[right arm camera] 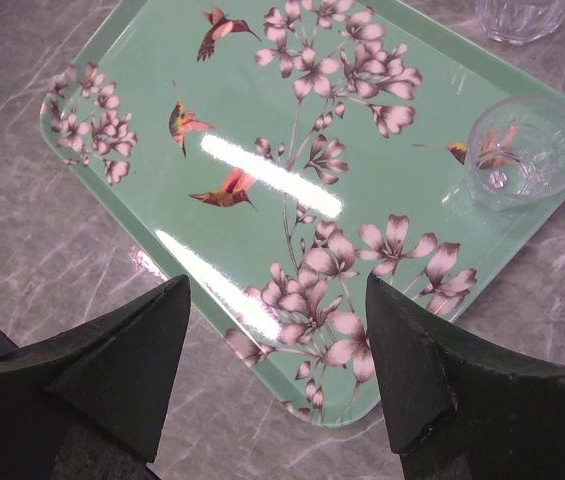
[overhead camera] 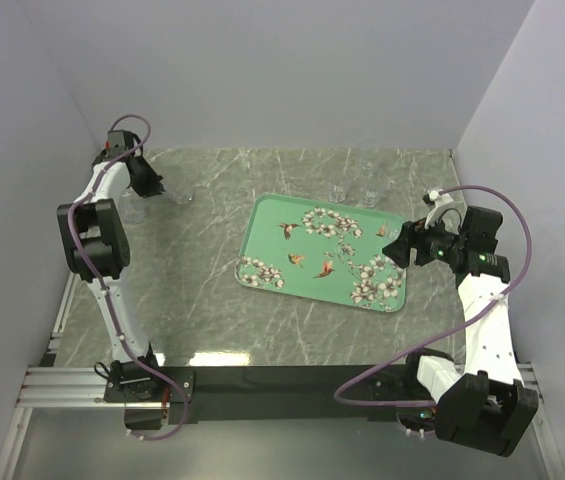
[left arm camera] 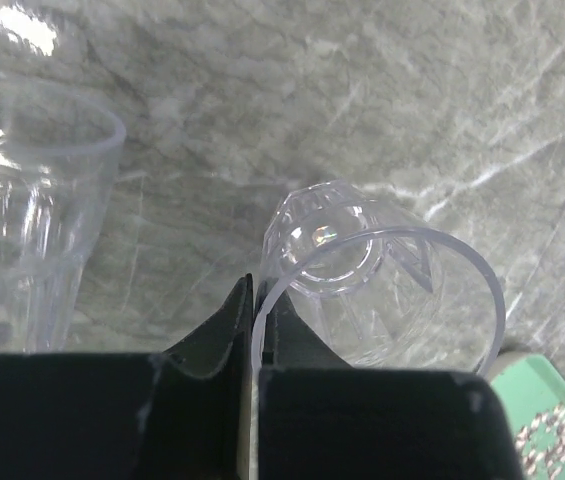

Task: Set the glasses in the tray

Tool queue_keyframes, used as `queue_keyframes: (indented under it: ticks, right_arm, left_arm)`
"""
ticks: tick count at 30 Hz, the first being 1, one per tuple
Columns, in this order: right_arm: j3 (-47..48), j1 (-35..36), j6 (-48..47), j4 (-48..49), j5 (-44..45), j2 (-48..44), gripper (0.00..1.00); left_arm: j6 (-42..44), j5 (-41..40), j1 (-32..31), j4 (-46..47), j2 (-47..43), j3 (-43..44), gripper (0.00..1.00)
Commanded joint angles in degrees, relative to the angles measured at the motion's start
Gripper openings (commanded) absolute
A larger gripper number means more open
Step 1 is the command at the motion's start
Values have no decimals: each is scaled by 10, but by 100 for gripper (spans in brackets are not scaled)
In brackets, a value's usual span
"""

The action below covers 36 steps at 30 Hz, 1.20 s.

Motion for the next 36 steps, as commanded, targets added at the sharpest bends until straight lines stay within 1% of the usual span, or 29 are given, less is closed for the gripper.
queue_keyframes:
  ticks: [1, 6, 8, 15, 17, 24, 36]
  right_arm:
    - [-4, -6, 1, 9, -12, 2, 77]
    - [-6, -7, 1, 10, -11, 2, 77]
    - [-7, -8, 2, 11, -11, 4, 77]
    - [-8, -9, 0, 12, -5, 8, 77]
    - [-9, -10, -1, 13, -6, 6, 77]
    - [-11, -14, 1, 14, -8, 7, 77]
    - [-13, -21, 0, 14, -10, 8, 77]
  left_arm:
    - [13, 39, -2, 40, -77, -22, 0]
    - [20, 110, -9, 96, -153, -112, 0]
    - [24, 142, -18, 116, -168, -143, 0]
    - [27, 229, -60, 167, -211, -201, 0]
    - [23, 238, -77, 175, -213, -209, 0]
    - [7, 253, -143, 195, -200, -203, 0]
    - [-11, 219, -214, 183, -129, -141, 0]
